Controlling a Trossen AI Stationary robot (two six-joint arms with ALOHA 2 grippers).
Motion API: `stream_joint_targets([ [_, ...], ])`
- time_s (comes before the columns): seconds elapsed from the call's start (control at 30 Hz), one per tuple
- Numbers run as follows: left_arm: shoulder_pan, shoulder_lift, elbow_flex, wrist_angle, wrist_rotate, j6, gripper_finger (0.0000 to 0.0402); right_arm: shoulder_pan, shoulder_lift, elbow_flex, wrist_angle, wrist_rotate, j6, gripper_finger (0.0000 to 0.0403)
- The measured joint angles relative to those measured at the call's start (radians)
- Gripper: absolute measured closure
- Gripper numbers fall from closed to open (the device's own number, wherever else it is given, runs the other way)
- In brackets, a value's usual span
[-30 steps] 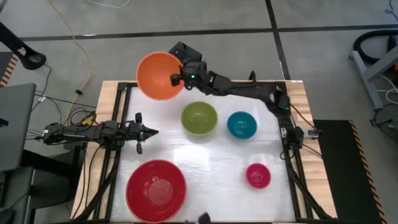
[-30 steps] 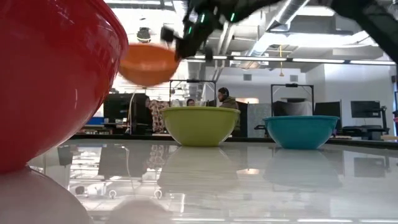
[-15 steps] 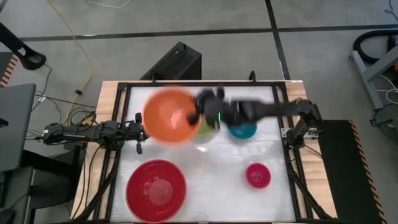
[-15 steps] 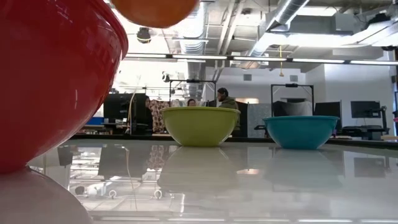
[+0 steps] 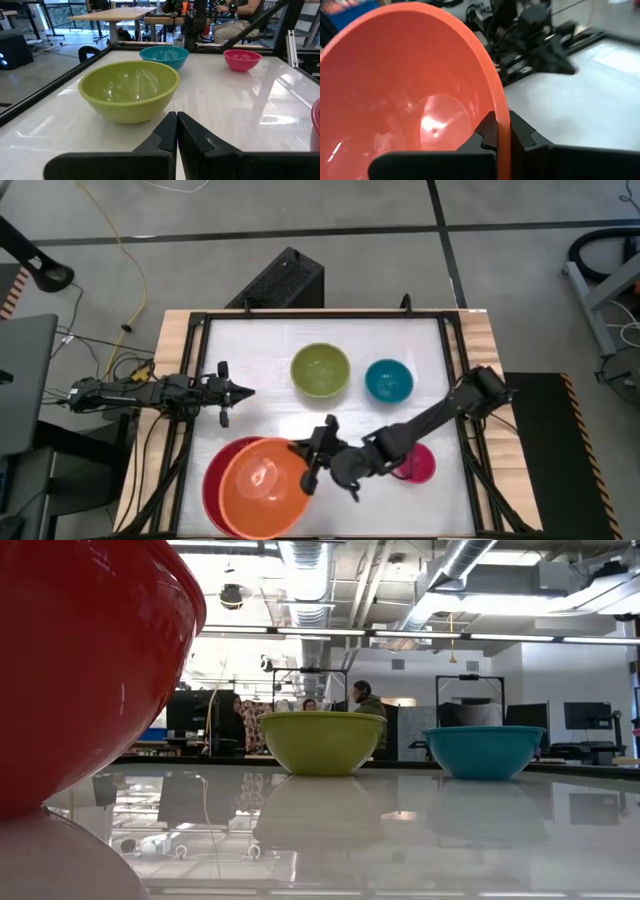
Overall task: Nest bowls inside each other
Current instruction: Stack the orange bowl on top of the red bowl
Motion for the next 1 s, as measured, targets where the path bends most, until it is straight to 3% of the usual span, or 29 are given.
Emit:
stream_joint_targets([
  [0.27, 0.000, 0.000, 0.000, 0.000, 0.000, 0.000, 0.0401, -0.081, 0.110, 0.013, 0.148, -0.209, 0.069, 0.0382],
  [0.53, 0.000, 0.000, 0.000, 0.000, 0.000, 0.000, 0.0401, -0.151, 0.206, 0.116, 0.033, -0.392, 0.142, 0.0382],
  [1.0, 0.000, 0.014, 0.000, 0.000, 0.000, 0.000, 0.0401, -0.153, 0.395, 0.412, -0.318, -0.425, 0.203, 0.0382],
])
